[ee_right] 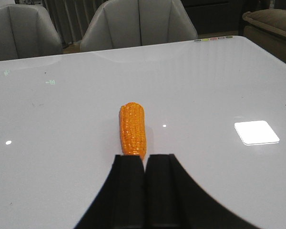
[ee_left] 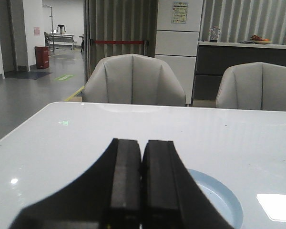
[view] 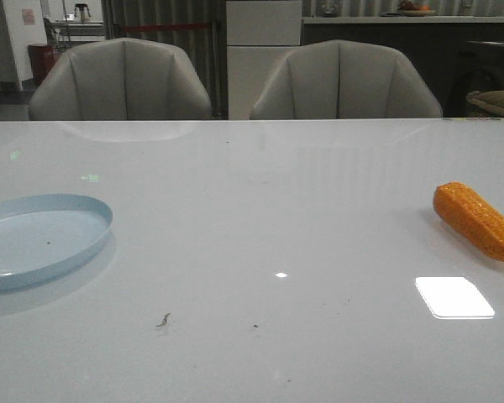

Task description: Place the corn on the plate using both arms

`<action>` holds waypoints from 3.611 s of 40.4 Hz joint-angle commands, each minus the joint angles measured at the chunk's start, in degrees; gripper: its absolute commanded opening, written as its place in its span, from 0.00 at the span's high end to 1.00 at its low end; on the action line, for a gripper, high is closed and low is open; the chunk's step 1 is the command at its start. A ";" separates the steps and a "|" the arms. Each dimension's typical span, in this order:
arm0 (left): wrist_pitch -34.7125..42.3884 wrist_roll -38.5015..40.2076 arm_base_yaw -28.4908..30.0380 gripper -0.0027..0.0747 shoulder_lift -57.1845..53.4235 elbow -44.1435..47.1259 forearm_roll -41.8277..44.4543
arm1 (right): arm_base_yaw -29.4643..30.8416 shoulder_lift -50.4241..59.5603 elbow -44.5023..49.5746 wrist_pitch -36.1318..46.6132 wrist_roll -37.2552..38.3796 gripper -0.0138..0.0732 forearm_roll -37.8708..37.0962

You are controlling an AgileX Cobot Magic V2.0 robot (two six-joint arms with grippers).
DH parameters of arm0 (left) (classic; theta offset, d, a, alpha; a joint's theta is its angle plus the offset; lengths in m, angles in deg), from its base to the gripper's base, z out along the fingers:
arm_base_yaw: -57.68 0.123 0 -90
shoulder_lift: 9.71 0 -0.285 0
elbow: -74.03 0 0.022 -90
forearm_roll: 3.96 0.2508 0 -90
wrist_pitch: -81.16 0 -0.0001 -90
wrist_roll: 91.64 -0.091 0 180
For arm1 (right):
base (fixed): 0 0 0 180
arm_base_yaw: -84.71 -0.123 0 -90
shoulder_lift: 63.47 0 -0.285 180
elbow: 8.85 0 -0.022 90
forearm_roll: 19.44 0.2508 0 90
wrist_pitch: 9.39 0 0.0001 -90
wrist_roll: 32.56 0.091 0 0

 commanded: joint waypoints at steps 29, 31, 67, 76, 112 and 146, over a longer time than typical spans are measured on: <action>5.08 0.39 0.12 0.84 -0.58 2.15 -0.10 | 0.21 1.25 -1.20 5.39 -0.05 0.80 -0.40; 5.08 0.39 0.12 0.84 -0.58 2.15 -0.10 | 0.21 1.25 -1.20 5.44 -0.05 0.80 -0.40; 8.14 0.39 0.12 0.84 21.86 -38.36 4.28 | 0.21 -18.18 -38.38 15.69 -0.05 0.80 -0.62; 8.49 0.39 0.12 0.84 40.89 -47.44 3.26 | 0.21 -38.48 -43.71 14.67 -0.05 0.80 -0.51; -13.55 0.39 0.27 0.38 77.47 -52.71 -3.26 | 0.07 -60.98 -43.71 5.31 -0.05 0.23 1.53; -43.35 0.39 5.35 0.38 109.11 -80.21 -7.22 | 0.07 -60.98 -43.71 4.75 -0.05 0.23 1.53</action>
